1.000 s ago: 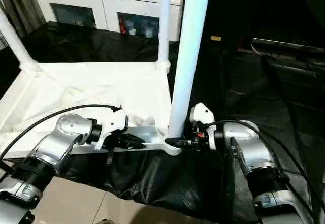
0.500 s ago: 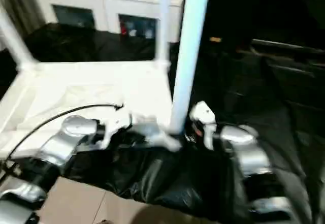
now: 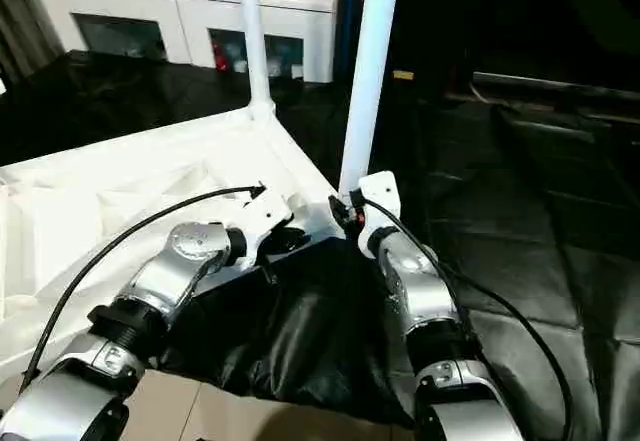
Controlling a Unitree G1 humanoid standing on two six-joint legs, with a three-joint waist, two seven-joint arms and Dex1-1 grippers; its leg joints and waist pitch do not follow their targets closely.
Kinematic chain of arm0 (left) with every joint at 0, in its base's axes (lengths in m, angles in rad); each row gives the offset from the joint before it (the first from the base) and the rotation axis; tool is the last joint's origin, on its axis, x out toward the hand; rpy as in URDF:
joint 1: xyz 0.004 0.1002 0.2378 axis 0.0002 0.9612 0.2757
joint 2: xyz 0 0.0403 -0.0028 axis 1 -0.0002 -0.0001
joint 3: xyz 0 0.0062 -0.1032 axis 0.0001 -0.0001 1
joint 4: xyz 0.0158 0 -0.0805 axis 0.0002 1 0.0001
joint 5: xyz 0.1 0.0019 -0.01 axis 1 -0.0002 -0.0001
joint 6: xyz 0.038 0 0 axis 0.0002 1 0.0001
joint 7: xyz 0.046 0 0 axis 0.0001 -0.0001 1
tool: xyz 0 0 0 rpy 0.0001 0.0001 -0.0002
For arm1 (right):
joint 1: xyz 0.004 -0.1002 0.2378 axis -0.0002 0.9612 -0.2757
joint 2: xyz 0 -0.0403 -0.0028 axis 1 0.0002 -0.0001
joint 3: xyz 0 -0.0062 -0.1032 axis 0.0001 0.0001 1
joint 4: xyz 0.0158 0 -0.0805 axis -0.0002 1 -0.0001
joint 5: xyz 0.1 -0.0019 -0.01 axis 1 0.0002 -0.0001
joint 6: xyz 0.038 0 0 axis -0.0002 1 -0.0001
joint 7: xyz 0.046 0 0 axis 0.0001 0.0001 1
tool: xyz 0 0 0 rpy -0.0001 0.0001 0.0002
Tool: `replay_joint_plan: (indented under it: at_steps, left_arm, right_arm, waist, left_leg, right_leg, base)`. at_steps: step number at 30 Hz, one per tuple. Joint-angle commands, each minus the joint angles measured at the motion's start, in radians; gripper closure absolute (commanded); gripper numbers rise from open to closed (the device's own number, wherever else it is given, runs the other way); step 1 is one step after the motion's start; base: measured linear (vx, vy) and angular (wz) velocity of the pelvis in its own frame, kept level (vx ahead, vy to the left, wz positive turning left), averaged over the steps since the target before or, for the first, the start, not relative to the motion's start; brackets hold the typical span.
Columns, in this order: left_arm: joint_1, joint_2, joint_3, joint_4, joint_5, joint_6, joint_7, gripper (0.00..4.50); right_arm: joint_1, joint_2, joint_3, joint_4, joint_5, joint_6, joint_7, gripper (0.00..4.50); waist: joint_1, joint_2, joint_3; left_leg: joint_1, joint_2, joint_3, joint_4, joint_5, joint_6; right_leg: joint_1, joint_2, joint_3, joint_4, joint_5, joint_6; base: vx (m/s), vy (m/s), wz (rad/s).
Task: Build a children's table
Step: Rotate leg to tighten
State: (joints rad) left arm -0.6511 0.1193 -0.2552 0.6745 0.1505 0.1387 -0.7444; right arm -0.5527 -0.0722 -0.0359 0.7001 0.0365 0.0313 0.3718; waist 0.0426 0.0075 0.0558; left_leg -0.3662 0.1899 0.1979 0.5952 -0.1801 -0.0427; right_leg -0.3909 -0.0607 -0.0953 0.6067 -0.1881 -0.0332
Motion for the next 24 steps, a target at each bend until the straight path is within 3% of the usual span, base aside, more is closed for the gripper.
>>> replay_joint_plan:
  at_steps: [1,8,10,11,13,14,17,19,20,22,24]
  left_arm:
    - [-0.051,-0.039,-0.029,-0.012,-0.015,-0.057,0.015,4.5]
    - [-0.045,-0.017,-0.02,-0.008,-0.018,-0.08,-0.015,4.5]
    - [-0.042,-0.009,-0.011,-0.01,-0.016,-0.083,-0.015,4.5]
    - [-0.042,-0.009,-0.011,-0.01,-0.016,-0.083,-0.015,4.5]
    - [-0.038,-0.004,0.001,-0.014,-0.024,-0.085,-0.006,4.5]
    - [-0.033,-0.001,0.008,-0.022,-0.034,-0.073,-0.015,4.22]
    - [-0.015,0.014,0.011,-0.058,-0.051,-0.045,-0.047,3.95]
    - [0.004,0.028,0.015,-0.099,-0.066,-0.032,-0.073,3.86]
    - [0.013,0.034,0.017,-0.119,-0.072,-0.027,-0.081,3.76]
    - [0.04,0.052,0.028,-0.187,-0.1,0.007,-0.112,3.55]
    - [0.071,0.071,0.043,-0.264,-0.127,0.046,-0.134,3.43]
  right_arm:
    - [0.016,0.066,0.095,0.003,0.007,0.011,0.108,1.56]
    - [0.055,-0.073,0.125,-0.086,-0.009,-0.009,0.25,1.33]
    - [0.076,-0.178,0.113,-0.153,0.036,-0.019,0.407,1.33]
    - [0.076,-0.178,0.113,-0.153,0.036,-0.019,0.407,1.33]
    - [0.078,-0.259,0.084,-0.179,0.07,-0.019,0.506,1.33]
    - [0.078,-0.287,0.071,-0.189,0.083,-0.009,0.536,1.3]
    - [0.084,-0.358,0.053,-0.214,0.119,0.021,0.624,1.29]
    - [0.098,-0.397,0.057,-0.253,0.148,0.056,0.694,1.29]
    - [0.106,-0.406,0.061,-0.271,0.158,0.07,0.719,1.29]
    - [0.117,-0.408,0.072,-0.298,0.179,0.096,0.765,1.29]
    - [0.124,-0.399,0.09,-0.315,0.195,0.111,0.793,1.29]
  waist:
    - [0.003,-0.005,-0.062]
    - [0.013,-0.01,-0.063]
    - [0.023,-0.013,-0.065]
    - [0.029,-0.013,-0.063]
    - [0.028,-0.018,-0.065]
    - [0.028,-0.018,-0.065]
    - [0.031,-0.035,-0.067]
    - [0.033,-0.034,-0.069]
    - [0.034,-0.032,-0.069]
    - [0.028,-0.047,-0.067]
    - [0.028,-0.046,-0.067]
  left_leg:
    - [0.012,0.048,-0.03,-0.066,-0.222,0.047]
    - [0.01,0.047,-0.027,-0.063,-0.206,0.06]
    - [0.01,0.046,-0.024,-0.06,-0.197,0.076]
    - [0.014,0.049,-0.023,-0.059,-0.2,0.084]
    - [0.007,0.047,-0.025,-0.058,-0.178,0.092]
    - [0.007,0.047,-0.025,-0.058,-0.178,0.092]
    - [0.001,0.045,-0.024,-0.053,-0.153,0.115]
    - [-0.003,0.049,-0.025,-0.053,-0.127,0.125]
    - [-0.002,0.05,-0.025,-0.052,-0.124,0.128]
    - [-0.004,0.053,-0.025,-0.053,-0.125,0.135]
    - [-0.001,0.053,-0.025,-0.052,-0.131,0.127]
  right_leg:
    - [0.043,-0.099,0.063,-0.097,-0.315,-0.162]
    - [0.047,-0.098,0.065,-0.095,-0.287,-0.16]
    - [0.05,-0.096,0.064,-0.094,-0.277,-0.155]
    - [0.044,-0.097,0.066,-0.095,-0.278,-0.156]
    - [0.05,-0.096,0.062,-0.094,-0.284,-0.151]
    - [0.05,-0.096,0.062,-0.094,-0.284,-0.151]
    - [0.053,-0.097,0.059,-0.089,-0.289,-0.147]
    - [0.052,-0.096,0.059,-0.084,-0.257,-0.154]
    - [0.05,-0.095,0.059,-0.083,-0.245,-0.159]
    - [0.049,-0.097,0.059,-0.078,-0.224,-0.172]
    - [0.045,-0.097,0.059,-0.078,-0.238,-0.174]
  base:
    - [0.0,0.0,0.0]
    - [0.0,0.0,0.0]
    - [0.0,0.0,0.0]
    - [0.0,0.0,0.0]
    - [0.0,0.0,0.0]
    - [0.0,0.0,0.0]
    - [0.0,0.0,0.0]
    - [0.0,0.0,0.0]
    - [0.0,0.0,0.0]
    - [0.0,0.0,0.0]
    - [0.0,0.0,0.0]
